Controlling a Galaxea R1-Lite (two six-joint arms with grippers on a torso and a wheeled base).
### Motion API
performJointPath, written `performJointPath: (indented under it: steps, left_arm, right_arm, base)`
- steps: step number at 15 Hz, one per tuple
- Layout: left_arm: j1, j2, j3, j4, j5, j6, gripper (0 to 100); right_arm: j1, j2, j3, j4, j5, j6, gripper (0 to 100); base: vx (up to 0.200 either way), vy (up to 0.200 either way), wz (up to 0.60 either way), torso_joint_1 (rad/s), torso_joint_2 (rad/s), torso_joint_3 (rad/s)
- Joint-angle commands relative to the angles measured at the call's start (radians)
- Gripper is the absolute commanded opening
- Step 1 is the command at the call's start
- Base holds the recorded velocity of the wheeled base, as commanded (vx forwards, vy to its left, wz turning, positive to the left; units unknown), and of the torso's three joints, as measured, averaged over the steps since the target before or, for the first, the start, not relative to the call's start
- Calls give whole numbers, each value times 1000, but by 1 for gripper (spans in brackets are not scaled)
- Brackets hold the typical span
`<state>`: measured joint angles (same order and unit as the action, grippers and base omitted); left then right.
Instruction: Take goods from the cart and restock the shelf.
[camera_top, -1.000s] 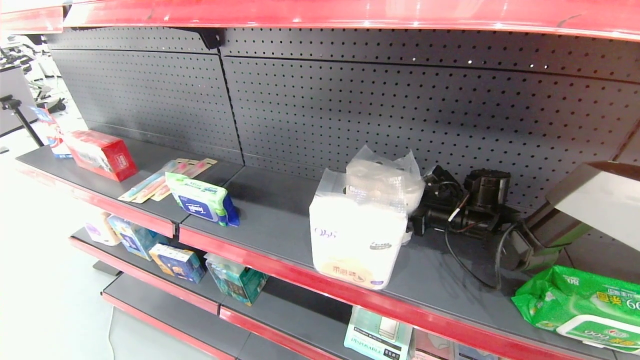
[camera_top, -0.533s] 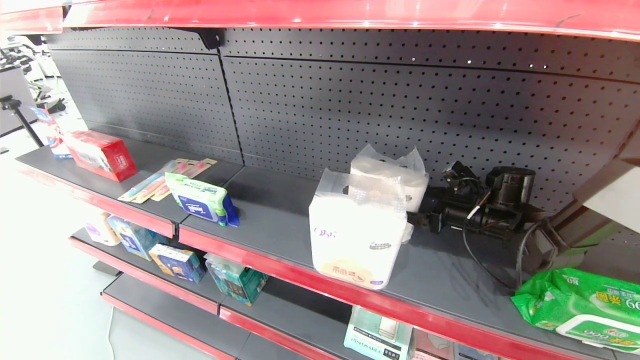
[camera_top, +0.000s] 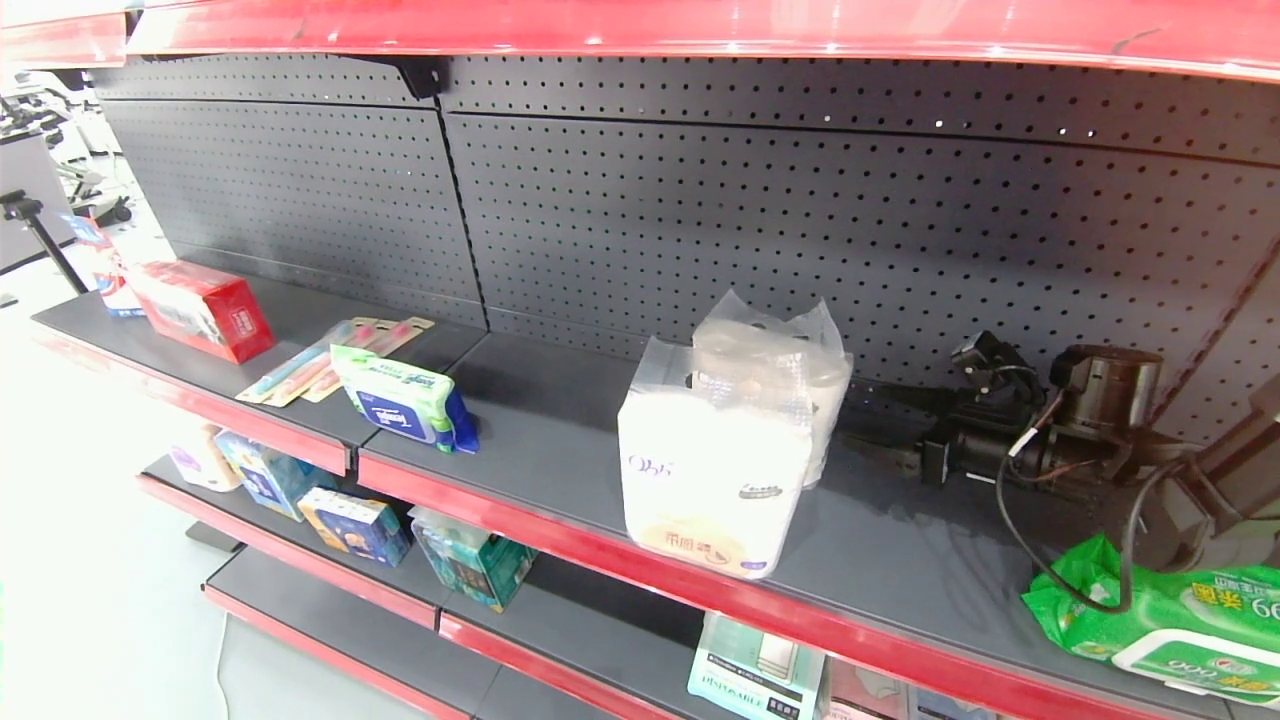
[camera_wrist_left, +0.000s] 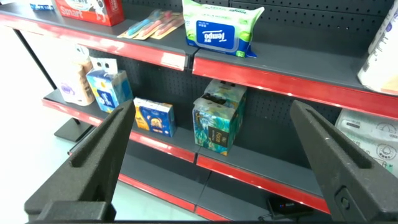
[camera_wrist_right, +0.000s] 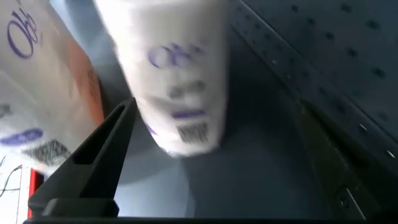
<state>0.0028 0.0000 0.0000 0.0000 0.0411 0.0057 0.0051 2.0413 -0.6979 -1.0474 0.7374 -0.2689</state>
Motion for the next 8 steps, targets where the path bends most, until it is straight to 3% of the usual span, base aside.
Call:
performJointPath:
  steps: [1, 8]
  left_arm:
    - [0, 0, 0, 0, 0, 0, 100]
    - [0, 0, 0, 0, 0, 0, 100]
  right_arm:
    - [-24, -44, 34, 0, 0, -1, 100]
    - [-91, -147, 113, 0, -6, 2, 100]
  base:
    - [0, 0, 0, 0, 0, 0]
    - [0, 0, 0, 0, 0, 0]
